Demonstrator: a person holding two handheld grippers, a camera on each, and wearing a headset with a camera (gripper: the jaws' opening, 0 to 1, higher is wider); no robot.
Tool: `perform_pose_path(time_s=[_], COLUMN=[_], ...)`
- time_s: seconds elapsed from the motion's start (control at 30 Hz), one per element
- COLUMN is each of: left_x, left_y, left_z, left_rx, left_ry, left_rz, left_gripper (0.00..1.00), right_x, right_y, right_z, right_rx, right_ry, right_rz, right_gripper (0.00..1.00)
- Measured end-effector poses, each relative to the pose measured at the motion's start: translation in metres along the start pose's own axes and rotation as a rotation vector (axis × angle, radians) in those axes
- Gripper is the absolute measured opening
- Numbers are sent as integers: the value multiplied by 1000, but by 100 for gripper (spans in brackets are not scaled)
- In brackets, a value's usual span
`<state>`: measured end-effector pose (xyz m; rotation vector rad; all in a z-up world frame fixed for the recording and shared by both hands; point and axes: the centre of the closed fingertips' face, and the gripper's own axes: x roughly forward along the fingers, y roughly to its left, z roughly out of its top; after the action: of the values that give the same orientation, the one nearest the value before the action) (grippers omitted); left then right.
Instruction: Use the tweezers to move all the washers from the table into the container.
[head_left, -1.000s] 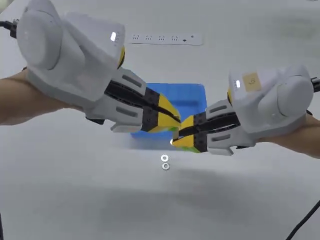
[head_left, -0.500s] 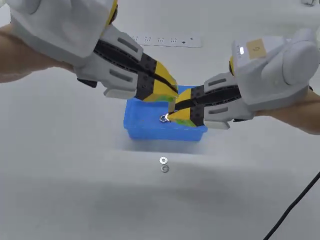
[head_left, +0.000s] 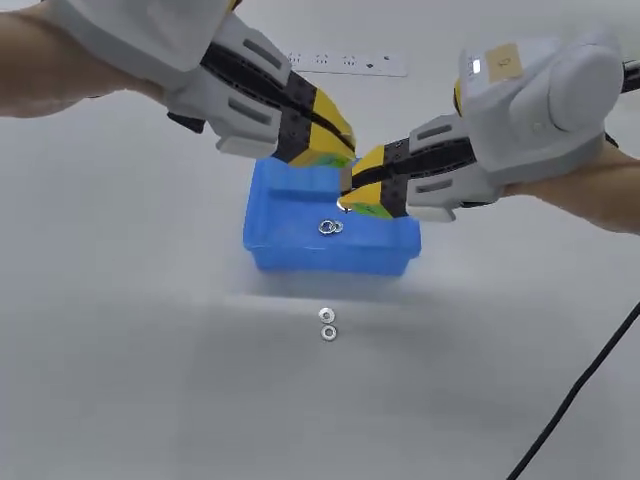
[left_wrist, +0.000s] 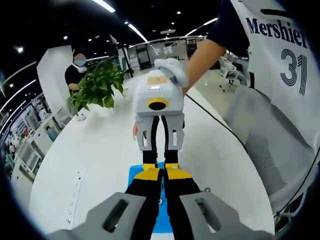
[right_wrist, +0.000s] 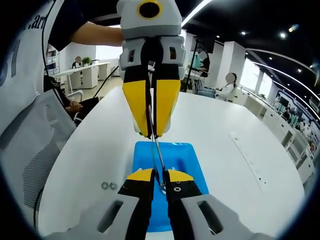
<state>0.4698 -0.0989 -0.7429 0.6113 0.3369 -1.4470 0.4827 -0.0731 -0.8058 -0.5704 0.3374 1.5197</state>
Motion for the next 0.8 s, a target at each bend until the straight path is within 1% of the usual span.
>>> perform_pose_path(time_s=[0.03,0.23,0.27,0.37,0.53,0.63,0.8], left_x=[1,8,10,13,16,15,15], left_y=[1,3,3,3,1,3,5], left_z=[-5,-22,-27,-33,-38,-37,-38], left_rx=[-1,-38,-46,-57,-67,-78,-75], left_ry=[4,12,17,24,33,24,27], left_rz=[2,-2,-4,-8,-19,-14,-18], left_gripper=[5,5,5,5,5,6,6], right_x=[2,17,21,26,30,29,29], right_y=[-1,-2,-1,-1,2,1,2], right_z=[-2,-15,-20,-25,-29,-28,-27], right_rx=[2,14,18,31,41,46,51], right_ry=[4,26,33,39,42,39,45], right_rz=[2,28,32,38,44,41,36], right_gripper=[10,10,10,10,10,10,11])
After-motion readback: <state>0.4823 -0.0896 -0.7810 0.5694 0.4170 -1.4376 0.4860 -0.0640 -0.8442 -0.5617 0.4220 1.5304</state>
